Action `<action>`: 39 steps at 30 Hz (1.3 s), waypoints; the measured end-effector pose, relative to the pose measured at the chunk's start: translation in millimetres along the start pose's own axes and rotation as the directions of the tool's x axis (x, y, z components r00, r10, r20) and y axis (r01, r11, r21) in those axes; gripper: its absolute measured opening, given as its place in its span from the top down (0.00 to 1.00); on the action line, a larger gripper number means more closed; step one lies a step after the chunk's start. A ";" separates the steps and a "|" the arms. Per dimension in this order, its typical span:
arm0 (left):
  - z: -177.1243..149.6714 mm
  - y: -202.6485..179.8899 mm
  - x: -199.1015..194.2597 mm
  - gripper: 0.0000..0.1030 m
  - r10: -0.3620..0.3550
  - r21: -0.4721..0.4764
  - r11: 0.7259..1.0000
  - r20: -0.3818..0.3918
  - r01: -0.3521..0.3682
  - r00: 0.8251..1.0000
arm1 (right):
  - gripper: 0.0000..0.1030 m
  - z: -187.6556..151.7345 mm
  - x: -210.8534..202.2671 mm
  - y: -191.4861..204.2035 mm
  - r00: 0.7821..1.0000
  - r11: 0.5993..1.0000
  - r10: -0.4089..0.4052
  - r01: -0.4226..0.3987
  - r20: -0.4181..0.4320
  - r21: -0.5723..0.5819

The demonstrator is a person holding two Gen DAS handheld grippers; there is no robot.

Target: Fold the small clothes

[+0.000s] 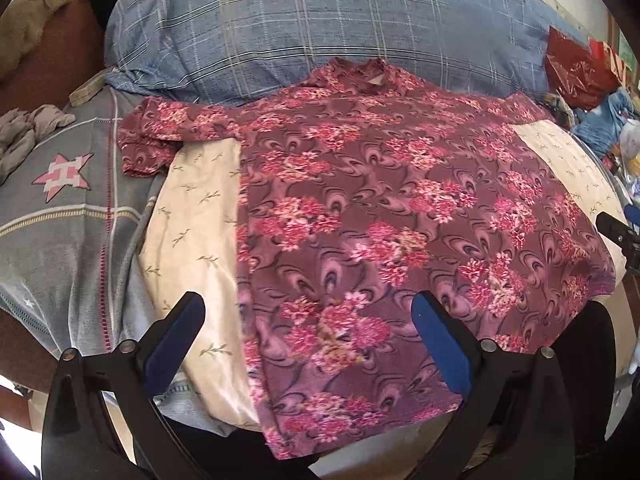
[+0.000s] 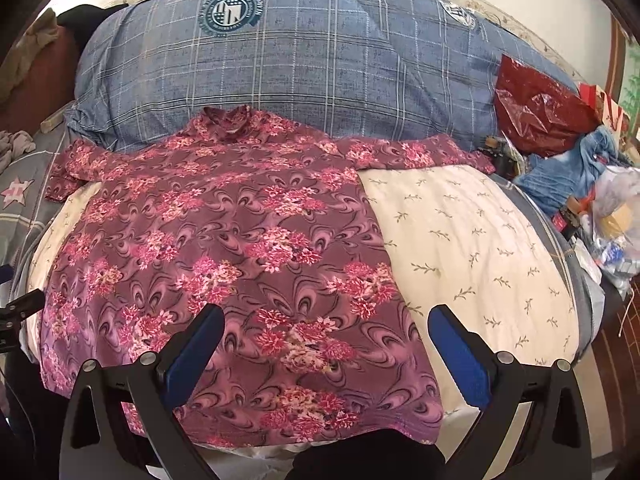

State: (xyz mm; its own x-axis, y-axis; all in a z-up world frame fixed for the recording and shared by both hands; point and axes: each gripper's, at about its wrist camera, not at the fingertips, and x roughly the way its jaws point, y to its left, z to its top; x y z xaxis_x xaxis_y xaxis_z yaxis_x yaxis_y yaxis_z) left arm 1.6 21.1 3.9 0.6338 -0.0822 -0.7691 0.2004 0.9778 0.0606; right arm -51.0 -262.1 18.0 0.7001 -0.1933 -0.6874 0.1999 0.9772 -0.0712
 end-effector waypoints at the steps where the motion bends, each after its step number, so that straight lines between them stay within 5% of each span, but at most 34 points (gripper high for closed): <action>1: -0.9 2.8 -0.2 0.00 -0.001 -0.006 1.000 0.001 0.001 1.000 | 0.01 -0.9 0.6 -1.4 1.000 1.000 0.001 -0.001 -0.004 0.004; 39: 5.6 -8.0 13.1 0.00 -0.068 -0.030 0.997 -0.044 0.066 0.997 | 0.02 3.3 18.8 -31.7 0.999 0.997 0.018 -0.016 -0.031 0.074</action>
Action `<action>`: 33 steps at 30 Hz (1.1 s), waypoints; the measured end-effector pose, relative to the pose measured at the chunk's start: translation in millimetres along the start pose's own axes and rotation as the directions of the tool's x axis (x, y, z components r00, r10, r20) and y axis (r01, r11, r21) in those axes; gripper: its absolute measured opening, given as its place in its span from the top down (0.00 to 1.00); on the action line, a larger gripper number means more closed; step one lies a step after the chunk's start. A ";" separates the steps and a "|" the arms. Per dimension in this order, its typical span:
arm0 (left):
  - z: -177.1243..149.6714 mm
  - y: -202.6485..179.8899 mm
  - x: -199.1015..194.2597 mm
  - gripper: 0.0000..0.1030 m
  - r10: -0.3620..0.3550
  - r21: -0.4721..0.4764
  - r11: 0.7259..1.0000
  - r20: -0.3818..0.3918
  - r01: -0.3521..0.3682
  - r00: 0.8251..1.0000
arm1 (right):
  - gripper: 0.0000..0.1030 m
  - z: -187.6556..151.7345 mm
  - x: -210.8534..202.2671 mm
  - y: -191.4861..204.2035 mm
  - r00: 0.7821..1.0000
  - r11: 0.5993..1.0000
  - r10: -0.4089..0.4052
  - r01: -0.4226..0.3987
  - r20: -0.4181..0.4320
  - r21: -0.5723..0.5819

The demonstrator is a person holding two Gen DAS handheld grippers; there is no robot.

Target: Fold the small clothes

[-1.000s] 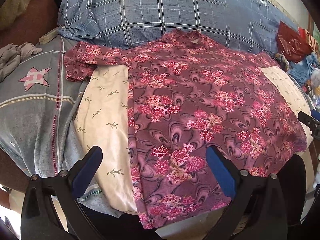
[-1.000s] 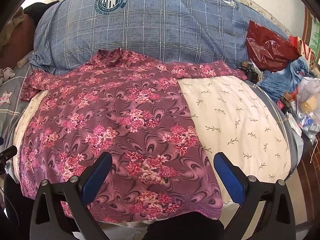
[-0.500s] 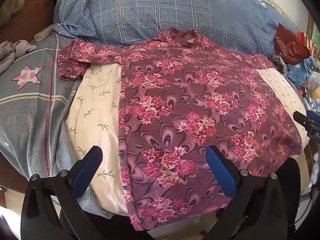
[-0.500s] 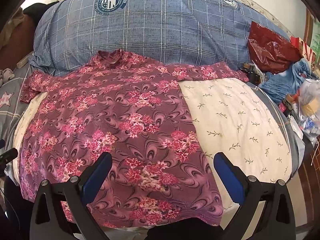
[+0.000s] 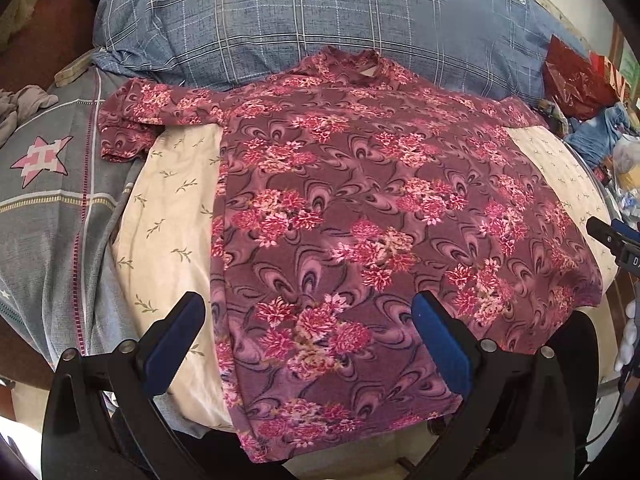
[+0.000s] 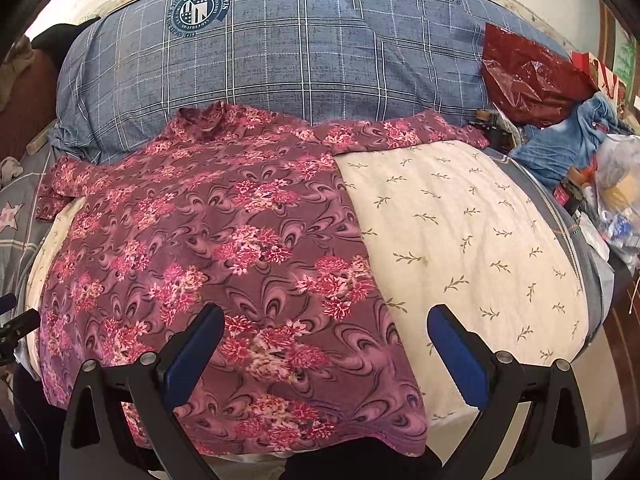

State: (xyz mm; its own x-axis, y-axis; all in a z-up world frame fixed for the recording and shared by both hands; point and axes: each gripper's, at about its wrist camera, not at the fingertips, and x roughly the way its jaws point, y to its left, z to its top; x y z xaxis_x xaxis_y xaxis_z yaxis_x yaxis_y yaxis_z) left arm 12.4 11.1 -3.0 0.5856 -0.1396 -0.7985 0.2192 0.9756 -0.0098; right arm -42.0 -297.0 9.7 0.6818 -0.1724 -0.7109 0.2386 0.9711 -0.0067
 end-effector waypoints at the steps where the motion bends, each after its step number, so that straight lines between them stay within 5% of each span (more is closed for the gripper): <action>1: 0.3 -1.4 0.5 0.00 0.000 0.003 1.000 -0.002 0.000 1.000 | 0.02 0.0 0.4 -0.5 1.000 1.000 0.001 -0.001 -0.001 0.000; 14: 5.2 -9.7 7.0 0.00 0.009 0.019 1.000 -0.021 -0.009 1.000 | 0.02 -2.4 8.3 -5.8 1.000 1.000 0.021 -0.021 -0.018 0.017; 18: 13.5 10.7 9.3 0.00 0.014 -0.052 0.999 -0.034 -0.016 0.999 | 0.02 -3.2 13.7 -17.4 0.999 0.999 0.013 -0.012 -0.036 0.040; 23: 19.5 73.7 30.4 0.00 0.020 -0.254 0.965 -0.162 -0.061 0.987 | 0.02 -12.0 28.1 -45.8 0.995 0.994 -0.005 0.016 -0.095 0.111; 29: -10.3 66.7 66.7 0.00 -0.062 -0.252 0.968 -0.322 -0.023 0.945 | 0.05 -33.8 57.0 -61.7 0.976 0.980 0.079 -0.038 -0.203 0.196; 32: -14.2 41.0 59.4 0.14 -0.030 -0.160 0.987 -0.288 -0.017 0.957 | 0.26 -41.5 55.7 -56.8 0.981 0.981 0.086 -0.053 -0.174 0.189; 33: -14.3 35.3 54.6 0.44 -0.047 -0.148 0.989 -0.271 0.007 0.961 | 0.40 -41.5 50.5 -53.5 0.984 0.983 0.104 -0.079 -0.143 0.165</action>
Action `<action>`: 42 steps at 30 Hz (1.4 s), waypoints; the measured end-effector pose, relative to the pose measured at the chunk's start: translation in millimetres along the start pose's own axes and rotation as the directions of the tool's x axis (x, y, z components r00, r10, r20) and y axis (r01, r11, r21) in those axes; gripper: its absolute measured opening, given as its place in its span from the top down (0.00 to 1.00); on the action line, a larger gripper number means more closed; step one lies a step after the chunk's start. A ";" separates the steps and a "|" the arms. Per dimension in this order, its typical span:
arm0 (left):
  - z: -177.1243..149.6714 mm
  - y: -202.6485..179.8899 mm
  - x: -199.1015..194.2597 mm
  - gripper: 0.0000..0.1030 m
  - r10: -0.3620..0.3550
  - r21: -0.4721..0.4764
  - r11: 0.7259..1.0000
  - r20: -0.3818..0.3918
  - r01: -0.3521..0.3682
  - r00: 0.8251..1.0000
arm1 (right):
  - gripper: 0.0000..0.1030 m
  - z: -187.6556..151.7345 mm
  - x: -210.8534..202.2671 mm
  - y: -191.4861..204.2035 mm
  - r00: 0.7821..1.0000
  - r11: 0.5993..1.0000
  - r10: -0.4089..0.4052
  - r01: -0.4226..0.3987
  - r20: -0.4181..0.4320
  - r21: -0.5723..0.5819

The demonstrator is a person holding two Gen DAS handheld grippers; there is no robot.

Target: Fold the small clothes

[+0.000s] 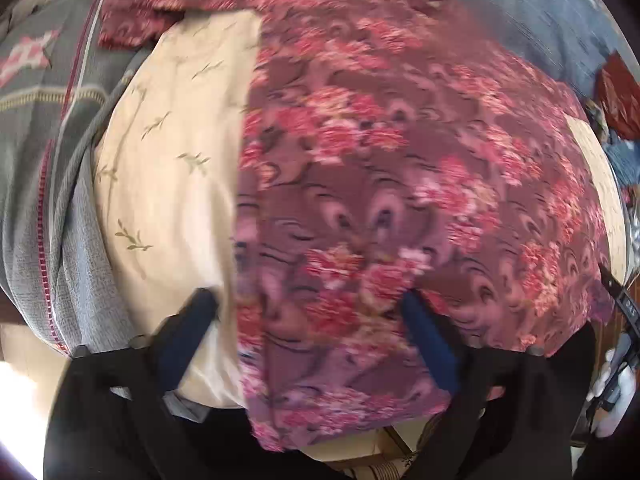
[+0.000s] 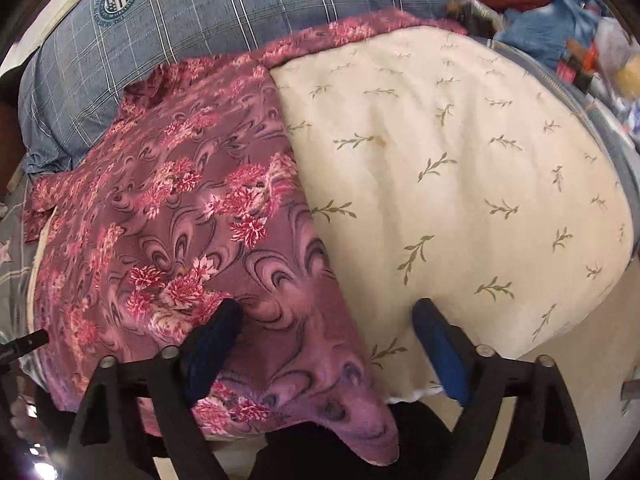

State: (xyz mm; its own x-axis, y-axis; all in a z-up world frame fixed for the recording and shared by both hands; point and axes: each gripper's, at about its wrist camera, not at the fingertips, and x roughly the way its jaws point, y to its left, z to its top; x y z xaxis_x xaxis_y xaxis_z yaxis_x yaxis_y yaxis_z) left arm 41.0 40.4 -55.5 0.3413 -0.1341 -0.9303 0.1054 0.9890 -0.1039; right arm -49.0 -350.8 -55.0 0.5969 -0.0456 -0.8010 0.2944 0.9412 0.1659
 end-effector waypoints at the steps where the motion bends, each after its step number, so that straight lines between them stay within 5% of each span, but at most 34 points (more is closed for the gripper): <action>1: -0.5 -3.0 -2.3 0.61 -0.025 0.018 1.000 -0.004 0.025 1.000 | 0.77 -0.2 -2.5 2.1 1.000 1.000 0.026 -0.026 0.007 -0.017; 2: -0.1 -5.2 -6.5 0.82 -0.020 0.032 0.999 -0.004 0.021 1.000 | 0.95 1.0 -4.9 3.6 0.998 0.998 0.061 -0.061 -0.002 -0.024; 3: 1.3 -3.5 -10.8 0.96 -0.036 0.031 0.999 -0.007 0.036 0.999 | 0.96 3.0 -9.6 2.9 0.994 0.994 0.107 -0.107 -0.003 -0.011; 7: 2.9 21.5 -43.6 0.96 -0.193 -0.072 0.979 0.003 0.193 0.981 | 0.96 11.3 -52.0 -6.5 0.943 0.943 0.323 -0.328 0.082 0.062; 9: -1.5 34.3 -60.9 0.96 -0.230 -0.092 0.968 0.042 0.233 0.972 | 0.97 11.2 -78.2 -11.5 0.920 0.925 0.365 -0.376 0.145 0.060; 13: -4.5 49.7 -45.0 0.96 -0.154 -0.113 0.982 -0.003 0.153 0.988 | 0.98 5.0 -60.9 -24.1 0.953 0.948 0.288 -0.298 0.100 0.114; 16: -15.6 54.7 -18.7 0.96 -0.104 -0.150 0.985 -0.108 0.088 0.989 | 0.97 -8.8 -17.3 -34.4 0.979 0.966 0.196 -0.183 -0.054 0.184; 18: -17.2 54.7 -28.5 0.96 -0.124 -0.148 0.983 -0.074 0.112 0.990 | 0.96 -7.6 -16.2 -33.7 0.980 0.968 0.181 -0.164 -0.078 0.188; 20: -8.0 45.5 -51.7 0.95 -0.123 -0.097 0.988 0.013 0.123 0.992 | 0.92 7.7 -31.7 -27.6 0.984 0.971 0.177 -0.172 -0.015 0.164; 22: 7.2 31.3 -70.5 0.87 -0.140 -0.040 0.989 0.092 0.144 0.986 | 0.90 29.7 -44.2 -17.5 0.978 0.971 0.199 -0.205 0.063 0.119; 24: 25.6 13.5 -81.4 0.48 -0.164 -0.008 0.986 0.153 0.167 0.974 | 0.82 53.2 -50.2 -0.2 0.966 0.969 0.225 -0.236 0.130 0.075; 26: 46.2 -4.7 -76.3 0.31 -0.159 0.001 0.987 0.212 0.163 0.964 | 0.66 64.1 -43.1 11.1 0.958 0.968 0.235 -0.246 0.166 0.048; 29: 65.6 -18.5 -36.0 0.31 -0.116 0.012 0.993 0.204 0.116 0.972 | 0.65 71.5 -9.1 26.9 0.962 0.971 0.233 -0.238 0.141 0.022; 32: 67.3 -29.5 16.8 0.30 -0.048 0.011 0.999 0.091 0.048 0.995 | 0.66 59.5 37.1 31.3 0.986 0.987 0.164 -0.164 0.023 -0.003; 33: 62.5 -34.1 14.7 0.26 -0.022 0.038 0.999 0.152 0.016 0.988 | 0.66 61.6 28.5 31.3 0.980 0.983 0.184 -0.184 0.081 -0.014; 35: 58.9 -43.7 8.4 0.26 -0.029 0.106 0.994 0.156 0.013 0.987 | 0.67 81.7 21.6 20.7 0.970 0.971 0.238 -0.238 0.042 0.004; 37: 60.3 -44.0 4.4 0.26 -0.083 0.134 0.989 0.116 0.067 0.990 | 0.66 110.3 10.0 -11.5 0.959 0.961 0.258 -0.268 0.113 0.076; 42: 77.5 -39.6 -10.7 0.26 -0.137 0.127 0.985 0.139 0.119 0.981 | 0.53 210.8 12.7 -151.0 0.958 0.901 0.068 -0.179 0.278 0.394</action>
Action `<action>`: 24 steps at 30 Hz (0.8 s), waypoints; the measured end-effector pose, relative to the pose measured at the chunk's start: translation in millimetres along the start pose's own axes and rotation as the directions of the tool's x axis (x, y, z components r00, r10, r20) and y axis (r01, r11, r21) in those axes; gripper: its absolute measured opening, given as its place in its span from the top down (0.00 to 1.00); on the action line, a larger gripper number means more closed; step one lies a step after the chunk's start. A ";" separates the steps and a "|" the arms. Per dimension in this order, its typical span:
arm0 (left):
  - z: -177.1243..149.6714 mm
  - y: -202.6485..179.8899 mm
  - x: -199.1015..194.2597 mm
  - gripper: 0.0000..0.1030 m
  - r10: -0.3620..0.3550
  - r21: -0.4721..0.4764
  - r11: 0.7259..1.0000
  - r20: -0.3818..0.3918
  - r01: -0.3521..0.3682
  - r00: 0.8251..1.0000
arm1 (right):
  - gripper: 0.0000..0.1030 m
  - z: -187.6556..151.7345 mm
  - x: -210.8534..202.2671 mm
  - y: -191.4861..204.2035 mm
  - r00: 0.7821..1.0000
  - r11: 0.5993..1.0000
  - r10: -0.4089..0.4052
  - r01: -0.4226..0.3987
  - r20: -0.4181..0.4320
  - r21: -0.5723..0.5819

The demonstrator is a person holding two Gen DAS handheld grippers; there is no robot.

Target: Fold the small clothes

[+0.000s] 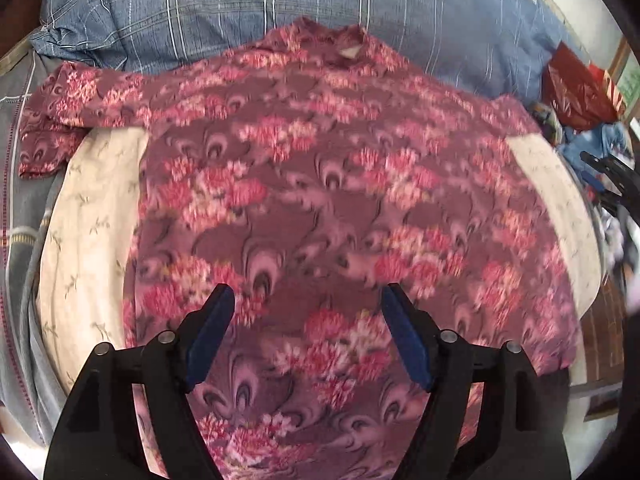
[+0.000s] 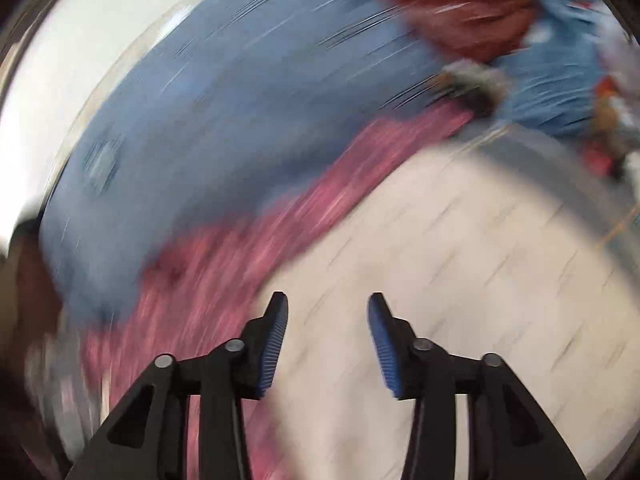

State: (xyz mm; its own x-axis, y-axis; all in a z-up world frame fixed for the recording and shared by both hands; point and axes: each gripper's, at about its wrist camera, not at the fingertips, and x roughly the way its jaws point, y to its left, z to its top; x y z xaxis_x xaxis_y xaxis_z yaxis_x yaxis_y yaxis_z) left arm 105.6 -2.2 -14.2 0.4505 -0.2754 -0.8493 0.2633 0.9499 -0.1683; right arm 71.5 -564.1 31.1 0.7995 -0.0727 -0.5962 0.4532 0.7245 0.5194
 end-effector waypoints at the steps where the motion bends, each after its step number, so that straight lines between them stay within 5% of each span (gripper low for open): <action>1: 3.2 0.7 1.2 0.26 -0.008 -0.010 1.000 0.001 0.008 1.000 | 0.53 22.4 9.9 -15.9 0.999 0.998 -0.027 0.026 0.017 0.052; 6: 29.6 0.2 27.3 0.26 -0.054 -0.080 0.995 -0.037 0.051 0.998 | 0.53 91.1 87.6 -63.4 0.998 0.967 -0.067 0.068 -0.010 0.246; 15: 75.1 -2.8 56.4 0.26 -0.120 -0.088 0.989 -0.026 0.117 0.992 | 0.50 111.0 181.1 -67.8 0.999 0.935 0.000 0.011 -0.033 0.355; 16: 81.7 -2.0 59.0 0.26 -0.118 -0.080 0.990 -0.019 0.116 0.993 | 0.57 112.3 184.1 -65.4 0.999 0.937 -0.016 0.026 -0.033 0.347; 18: 98.6 3.2 64.5 0.26 -0.108 -0.078 0.991 0.001 0.108 0.994 | 0.95 112.1 187.2 -64.7 0.999 0.935 -0.009 0.024 -0.043 0.354; 24: 133.5 41.6 74.8 0.26 -0.161 -0.171 0.971 0.059 0.169 0.985 | 0.96 113.3 143.1 -50.6 0.995 0.947 -0.033 0.002 0.092 0.323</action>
State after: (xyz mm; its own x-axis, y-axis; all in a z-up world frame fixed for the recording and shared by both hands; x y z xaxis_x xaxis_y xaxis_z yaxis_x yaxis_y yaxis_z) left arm 264.0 -3.1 -17.9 0.4516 -0.4328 -0.7802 0.1859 0.9009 -0.3922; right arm 207.6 -688.8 -11.2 0.8168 -0.1594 -0.5544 0.5576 0.4645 0.6880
